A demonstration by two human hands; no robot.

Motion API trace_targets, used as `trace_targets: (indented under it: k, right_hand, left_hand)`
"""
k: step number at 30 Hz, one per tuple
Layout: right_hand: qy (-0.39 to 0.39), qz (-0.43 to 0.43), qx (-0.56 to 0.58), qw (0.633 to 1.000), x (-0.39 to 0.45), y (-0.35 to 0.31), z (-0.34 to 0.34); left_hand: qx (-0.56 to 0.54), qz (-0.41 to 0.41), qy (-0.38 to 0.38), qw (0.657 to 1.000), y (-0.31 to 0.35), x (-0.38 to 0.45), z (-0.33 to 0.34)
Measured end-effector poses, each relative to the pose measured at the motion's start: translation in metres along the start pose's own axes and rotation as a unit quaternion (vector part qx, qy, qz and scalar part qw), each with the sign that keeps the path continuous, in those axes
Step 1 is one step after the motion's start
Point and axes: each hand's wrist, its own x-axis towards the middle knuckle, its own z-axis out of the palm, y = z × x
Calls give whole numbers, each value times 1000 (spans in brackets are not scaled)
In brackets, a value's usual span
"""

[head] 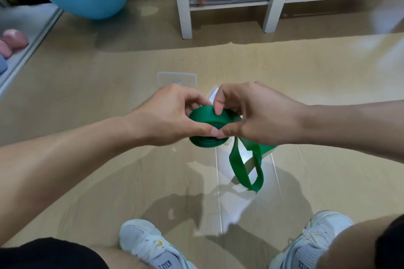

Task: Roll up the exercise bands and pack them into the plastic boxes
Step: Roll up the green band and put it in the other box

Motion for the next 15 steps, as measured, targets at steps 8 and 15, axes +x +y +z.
trace_targets:
  k: [8, 15]
  right_hand:
    - [38, 20, 55, 998, -3, 4, -9]
    - [36, 35, 44, 998, -1, 7, -7]
  left_hand:
    - [-137, 25, 57, 989, -6, 1, -3]
    - [-156, 2, 8, 988, -9, 1, -5]
